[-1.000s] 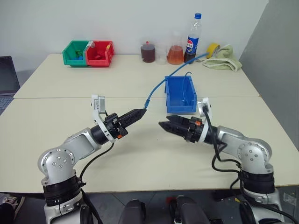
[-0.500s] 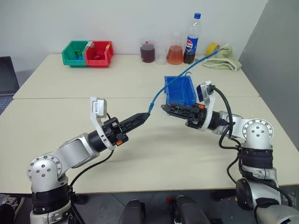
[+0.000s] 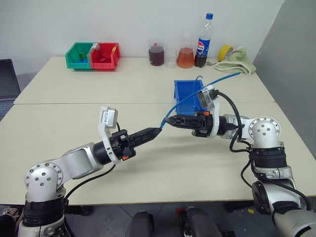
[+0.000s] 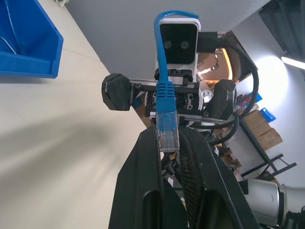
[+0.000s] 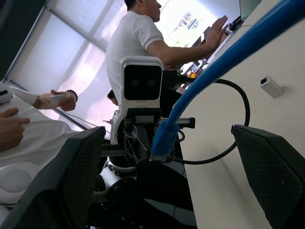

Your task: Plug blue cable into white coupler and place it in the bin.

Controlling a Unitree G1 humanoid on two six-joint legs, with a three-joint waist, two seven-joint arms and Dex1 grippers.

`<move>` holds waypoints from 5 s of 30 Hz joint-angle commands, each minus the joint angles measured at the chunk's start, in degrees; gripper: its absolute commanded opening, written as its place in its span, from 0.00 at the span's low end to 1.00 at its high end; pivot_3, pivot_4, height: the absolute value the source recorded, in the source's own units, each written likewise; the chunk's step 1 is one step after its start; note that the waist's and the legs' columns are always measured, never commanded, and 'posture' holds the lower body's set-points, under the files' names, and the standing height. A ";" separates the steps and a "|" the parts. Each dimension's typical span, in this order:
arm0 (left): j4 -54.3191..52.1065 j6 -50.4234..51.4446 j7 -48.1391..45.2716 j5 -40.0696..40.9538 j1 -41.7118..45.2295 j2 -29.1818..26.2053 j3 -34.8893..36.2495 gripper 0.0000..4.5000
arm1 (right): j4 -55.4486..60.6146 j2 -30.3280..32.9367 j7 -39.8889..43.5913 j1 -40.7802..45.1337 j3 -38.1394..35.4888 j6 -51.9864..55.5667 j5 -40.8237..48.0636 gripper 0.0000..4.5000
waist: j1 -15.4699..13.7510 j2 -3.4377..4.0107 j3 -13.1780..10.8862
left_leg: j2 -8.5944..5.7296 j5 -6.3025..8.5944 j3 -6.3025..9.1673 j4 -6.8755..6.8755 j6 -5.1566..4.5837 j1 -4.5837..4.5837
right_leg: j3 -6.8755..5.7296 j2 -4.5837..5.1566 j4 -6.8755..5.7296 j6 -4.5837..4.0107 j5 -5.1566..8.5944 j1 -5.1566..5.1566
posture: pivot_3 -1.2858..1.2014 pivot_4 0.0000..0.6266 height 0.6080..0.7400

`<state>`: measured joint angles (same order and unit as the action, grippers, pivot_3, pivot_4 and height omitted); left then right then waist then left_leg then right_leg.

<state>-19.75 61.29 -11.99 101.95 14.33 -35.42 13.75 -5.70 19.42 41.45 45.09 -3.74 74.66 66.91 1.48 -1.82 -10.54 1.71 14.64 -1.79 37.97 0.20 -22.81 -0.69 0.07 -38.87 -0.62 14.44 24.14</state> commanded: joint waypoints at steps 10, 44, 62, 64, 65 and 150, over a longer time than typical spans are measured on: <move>-0.38 -1.33 -4.16 -0.62 0.44 -2.42 -1.46 0.05 | -0.79 0.67 6.75 2.50 1.16 0.08 -2.69 0.70 | 0.00 0.01 -0.01 | 0.00 0.00 -0.01 -0.02 0.00 -0.02 | 0.00 0.00 0.02 0.00 0.00 0.02 | 0.52 0.24 1.00; -0.83 -1.68 -6.57 -2.07 0.19 -3.98 -1.93 0.05 | -2.56 0.02 12.69 3.60 2.46 -0.07 -7.19 0.03 | 0.03 0.03 -0.02 | 0.01 0.01 0.00 -0.11 -0.01 -0.07 | 0.00 0.00 0.16 0.00 0.01 0.06 | 0.52 0.24 1.00; -2.56 -2.89 -9.23 -6.14 -1.87 -5.34 -0.17 0.47 | -3.25 0.35 14.58 4.26 3.21 -0.68 -8.68 0.02 | 0.06 0.05 -0.04 | 0.02 0.02 -0.01 -0.17 -0.01 -0.10 | -0.01 0.00 0.26 0.00 0.01 0.08 | 0.52 0.24 1.00; -3.21 -3.15 -8.97 -5.36 -2.71 -5.97 0.90 0.55 | -3.39 0.45 14.83 4.29 3.18 -0.79 -9.01 0.02 | 0.05 0.05 -0.04 | 0.02 0.02 0.00 -0.17 -0.02 -0.12 | -0.02 0.00 0.27 0.00 0.01 0.09 | 0.52 0.24 1.00; -4.19 -3.26 -9.35 -6.22 -3.70 -6.48 1.42 0.58 | -3.45 0.49 14.91 4.26 3.14 -0.90 -9.23 0.02 | 0.05 0.05 -0.04 | 0.03 0.02 0.00 -0.17 -0.02 -0.12 | -0.02 0.00 0.28 0.00 0.01 0.09 | 0.52 0.24 1.00; 51.33 -53.85 -37.46 -87.75 5.48 -6.75 -2.06 0.23 | -2.45 -0.15 17.54 2.66 3.84 -2.63 -14.30 0.02 | 0.15 0.08 -0.07 | 0.04 0.13 -0.14 -0.83 -0.11 -0.08 | -0.17 0.21 0.53 -0.44 -0.21 0.22 | 0.52 0.24 1.00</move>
<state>30.34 7.95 -49.47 15.22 19.47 -41.57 11.83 -10.14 19.02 58.59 47.71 1.22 71.94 51.39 1.63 -1.74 -10.60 1.74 14.77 -1.93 37.16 0.09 -22.89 -0.85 0.28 -38.39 -1.06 14.23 24.37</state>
